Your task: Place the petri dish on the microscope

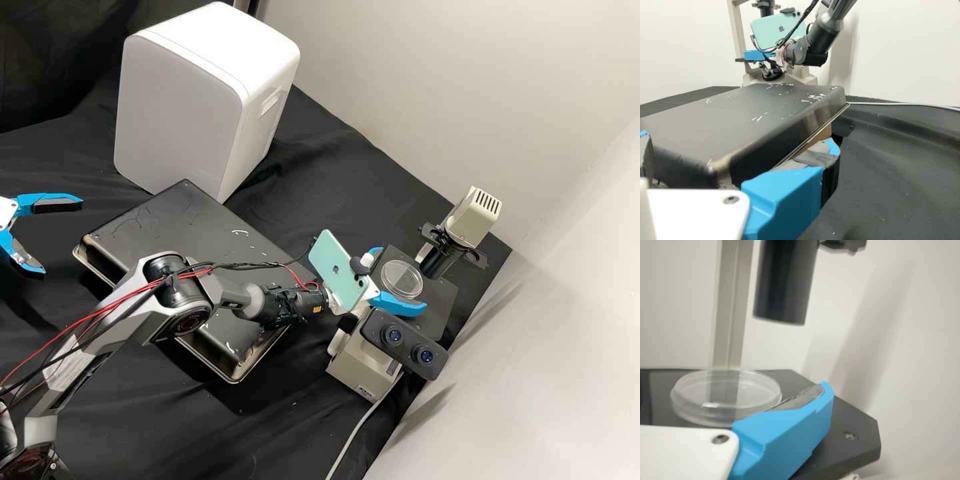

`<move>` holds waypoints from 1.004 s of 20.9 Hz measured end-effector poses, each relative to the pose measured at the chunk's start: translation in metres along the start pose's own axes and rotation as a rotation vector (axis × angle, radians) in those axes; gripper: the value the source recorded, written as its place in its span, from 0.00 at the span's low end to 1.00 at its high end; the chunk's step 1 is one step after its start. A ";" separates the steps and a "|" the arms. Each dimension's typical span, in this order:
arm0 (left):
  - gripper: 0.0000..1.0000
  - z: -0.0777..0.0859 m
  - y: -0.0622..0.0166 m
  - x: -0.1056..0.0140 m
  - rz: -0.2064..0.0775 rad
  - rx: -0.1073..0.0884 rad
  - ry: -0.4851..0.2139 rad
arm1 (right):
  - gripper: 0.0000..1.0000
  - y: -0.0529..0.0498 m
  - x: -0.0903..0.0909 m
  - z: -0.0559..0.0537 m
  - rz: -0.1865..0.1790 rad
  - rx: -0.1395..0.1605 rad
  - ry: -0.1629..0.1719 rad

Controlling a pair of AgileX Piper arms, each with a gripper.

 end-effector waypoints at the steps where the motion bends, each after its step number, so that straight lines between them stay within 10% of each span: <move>1: 1.00 0.000 0.0000 0.000 0.000 0.000 0.000 | 1.00 0.000 -0.004 0.000 -0.014 -0.006 -0.002; 9: 1.00 0.002 -0.0003 0.000 -0.002 0.001 -0.010 | 1.00 0.011 -0.036 -0.001 -0.095 0.042 0.013; 21: 1.00 0.002 -0.0003 0.000 -0.002 0.001 -0.010 | 1.00 0.028 -0.064 -0.017 -0.115 0.063 0.059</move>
